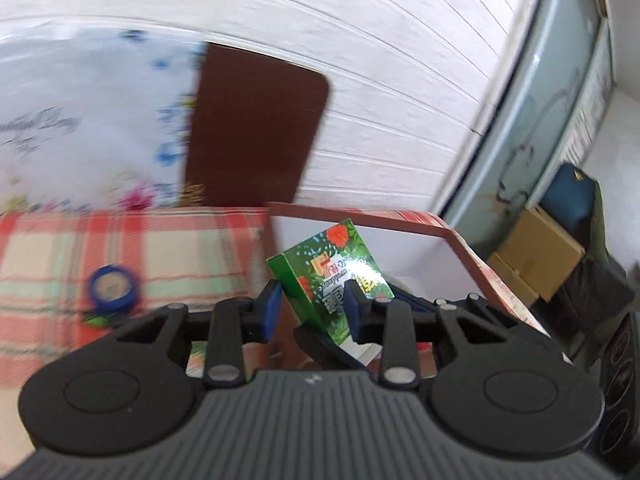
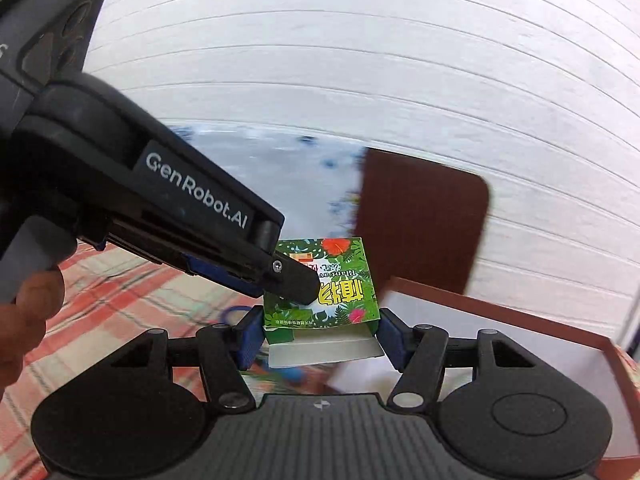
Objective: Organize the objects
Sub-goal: 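Lower the green box into the brown box and open the right gripper, then move the right gripper back to the second small green box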
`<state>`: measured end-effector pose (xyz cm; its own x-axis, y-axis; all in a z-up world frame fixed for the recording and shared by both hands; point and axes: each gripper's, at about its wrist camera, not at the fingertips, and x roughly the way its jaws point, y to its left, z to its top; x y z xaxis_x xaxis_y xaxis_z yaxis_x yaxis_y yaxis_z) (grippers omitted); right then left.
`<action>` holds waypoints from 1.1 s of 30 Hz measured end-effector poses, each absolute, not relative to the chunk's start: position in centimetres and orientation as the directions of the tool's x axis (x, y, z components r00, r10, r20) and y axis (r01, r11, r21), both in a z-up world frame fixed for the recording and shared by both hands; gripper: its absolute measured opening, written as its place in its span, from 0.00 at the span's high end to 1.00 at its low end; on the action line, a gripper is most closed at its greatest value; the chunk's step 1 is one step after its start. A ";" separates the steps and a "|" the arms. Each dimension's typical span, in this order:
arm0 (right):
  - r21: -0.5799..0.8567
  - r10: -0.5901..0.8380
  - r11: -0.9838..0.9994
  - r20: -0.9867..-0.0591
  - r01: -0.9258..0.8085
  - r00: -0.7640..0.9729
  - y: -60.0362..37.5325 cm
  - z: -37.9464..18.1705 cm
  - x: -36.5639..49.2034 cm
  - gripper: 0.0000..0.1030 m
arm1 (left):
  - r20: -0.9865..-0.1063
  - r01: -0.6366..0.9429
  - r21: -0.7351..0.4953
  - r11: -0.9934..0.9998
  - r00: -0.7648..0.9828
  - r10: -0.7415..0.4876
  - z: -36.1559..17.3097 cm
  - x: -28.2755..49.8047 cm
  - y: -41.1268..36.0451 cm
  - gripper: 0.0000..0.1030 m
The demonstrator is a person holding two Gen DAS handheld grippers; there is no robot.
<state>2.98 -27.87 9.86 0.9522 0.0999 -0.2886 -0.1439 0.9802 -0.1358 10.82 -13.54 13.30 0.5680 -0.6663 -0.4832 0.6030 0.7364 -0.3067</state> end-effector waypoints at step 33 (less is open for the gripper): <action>-0.097 -0.062 0.995 -0.389 0.025 0.919 -34.3 10.0 5.5 0.36 | -0.540 0.464 -0.092 0.881 0.720 -0.436 11.7 10.3 -14.4 0.57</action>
<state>5.54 -34.30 9.99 0.9191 -0.0615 -0.3893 0.0253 0.9949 -0.0975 10.30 -14.35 11.73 0.7204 -0.4356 -0.5397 0.4638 0.8811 -0.0921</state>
